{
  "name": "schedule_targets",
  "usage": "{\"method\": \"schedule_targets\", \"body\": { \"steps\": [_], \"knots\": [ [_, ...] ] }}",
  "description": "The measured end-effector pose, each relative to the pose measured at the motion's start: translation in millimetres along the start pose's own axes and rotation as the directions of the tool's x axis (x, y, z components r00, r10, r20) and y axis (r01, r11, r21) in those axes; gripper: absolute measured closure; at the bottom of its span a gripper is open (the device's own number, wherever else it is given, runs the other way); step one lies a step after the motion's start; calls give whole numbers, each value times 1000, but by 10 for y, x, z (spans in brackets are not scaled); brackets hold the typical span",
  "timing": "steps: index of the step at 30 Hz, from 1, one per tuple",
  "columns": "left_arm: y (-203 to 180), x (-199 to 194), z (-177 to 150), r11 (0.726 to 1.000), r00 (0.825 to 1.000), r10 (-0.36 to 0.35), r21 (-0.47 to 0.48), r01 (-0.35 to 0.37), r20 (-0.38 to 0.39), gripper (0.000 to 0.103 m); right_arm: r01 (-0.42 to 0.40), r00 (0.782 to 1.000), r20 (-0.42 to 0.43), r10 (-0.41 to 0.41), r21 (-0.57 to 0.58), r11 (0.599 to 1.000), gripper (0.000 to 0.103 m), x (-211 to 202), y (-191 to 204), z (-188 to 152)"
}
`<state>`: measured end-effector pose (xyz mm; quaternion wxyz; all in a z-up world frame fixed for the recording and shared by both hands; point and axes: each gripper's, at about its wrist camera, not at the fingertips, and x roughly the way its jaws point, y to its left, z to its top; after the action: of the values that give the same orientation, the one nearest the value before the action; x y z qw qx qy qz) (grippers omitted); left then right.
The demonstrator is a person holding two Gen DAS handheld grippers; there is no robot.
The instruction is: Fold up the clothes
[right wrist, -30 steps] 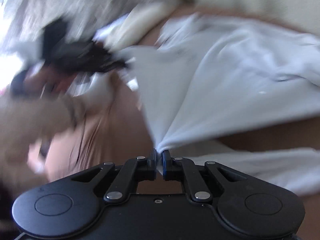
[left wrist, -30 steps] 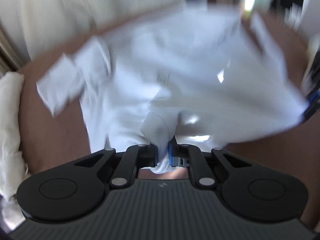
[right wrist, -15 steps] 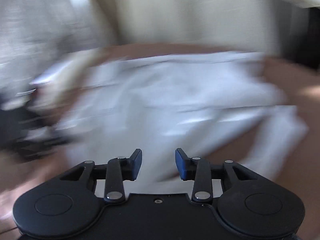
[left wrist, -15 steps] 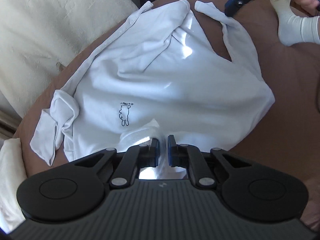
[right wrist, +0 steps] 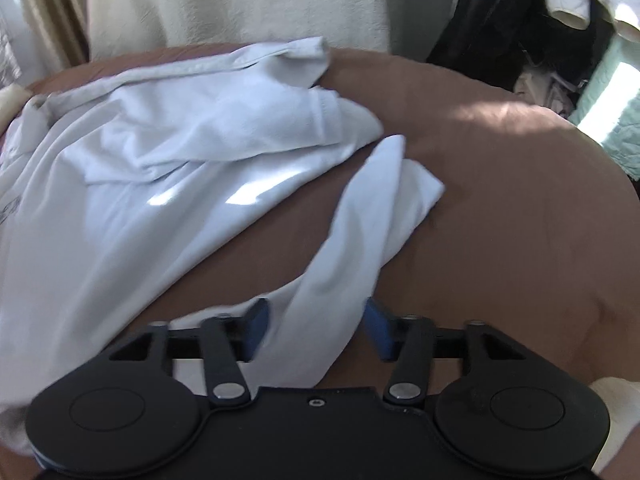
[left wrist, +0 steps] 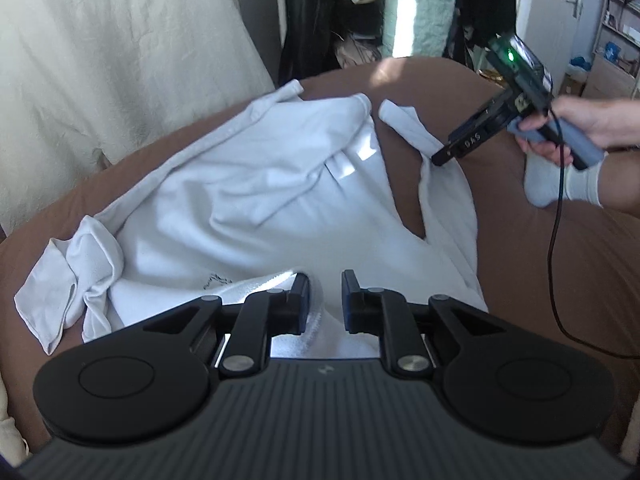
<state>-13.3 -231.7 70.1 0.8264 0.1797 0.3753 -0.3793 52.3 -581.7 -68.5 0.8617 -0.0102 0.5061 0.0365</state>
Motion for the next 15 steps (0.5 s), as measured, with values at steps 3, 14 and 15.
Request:
{"method": "schedule_targets", "body": {
  "steps": [3,14,15],
  "knots": [
    [33,159,-41,995,992,98,42,-95,-81,85,-14,1000,13,14,15,1000,60,116,-161,-45],
    [207,382,-345,976,933,215,44,-211,-288,85,553,829,147,-540,-364,749,96,24,92,-127],
    [216,368,-344,975,933,219,43,-216,-285,85,511,851,59,-522,-321,797,96,53,-35,-113]
  ]
}}
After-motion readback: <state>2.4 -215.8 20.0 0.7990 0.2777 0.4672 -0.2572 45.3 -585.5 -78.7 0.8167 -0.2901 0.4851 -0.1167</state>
